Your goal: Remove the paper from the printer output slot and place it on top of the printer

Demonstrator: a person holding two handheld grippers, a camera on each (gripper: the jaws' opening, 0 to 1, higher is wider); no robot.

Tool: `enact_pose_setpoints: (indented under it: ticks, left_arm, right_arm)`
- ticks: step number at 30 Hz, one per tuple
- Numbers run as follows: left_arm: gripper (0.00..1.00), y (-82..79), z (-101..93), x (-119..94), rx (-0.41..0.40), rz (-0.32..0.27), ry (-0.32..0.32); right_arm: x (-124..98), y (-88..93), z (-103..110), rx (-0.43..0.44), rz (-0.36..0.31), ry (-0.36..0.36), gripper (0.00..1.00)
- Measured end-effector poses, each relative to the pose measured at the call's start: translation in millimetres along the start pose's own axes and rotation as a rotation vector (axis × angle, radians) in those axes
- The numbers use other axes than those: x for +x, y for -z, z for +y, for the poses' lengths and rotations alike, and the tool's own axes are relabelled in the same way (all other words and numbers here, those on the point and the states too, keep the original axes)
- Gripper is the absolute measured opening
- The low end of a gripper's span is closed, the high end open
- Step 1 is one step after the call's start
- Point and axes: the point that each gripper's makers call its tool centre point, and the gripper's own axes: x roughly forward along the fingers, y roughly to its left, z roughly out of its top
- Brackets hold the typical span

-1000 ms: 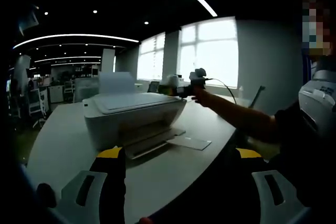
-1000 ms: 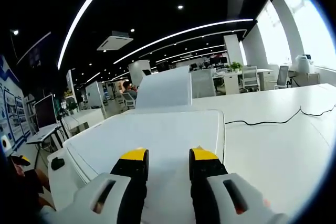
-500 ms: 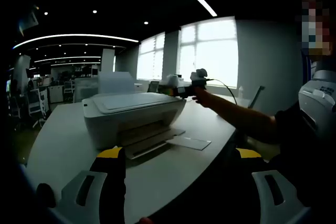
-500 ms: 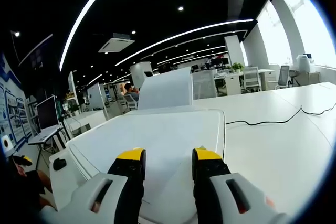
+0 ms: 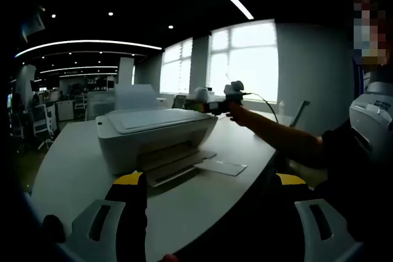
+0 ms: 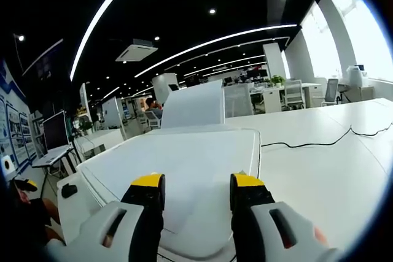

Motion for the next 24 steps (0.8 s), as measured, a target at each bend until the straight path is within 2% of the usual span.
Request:
enact_pose_setpoints:
  ticks: [24]
  left_arm:
    - [0.87, 0.5, 0.0, 0.8, -0.003, 0.002, -0.002]
  right_arm:
    - [-14.0, 2.5, 8.9, -0.038, -0.011, 0.004, 0.43]
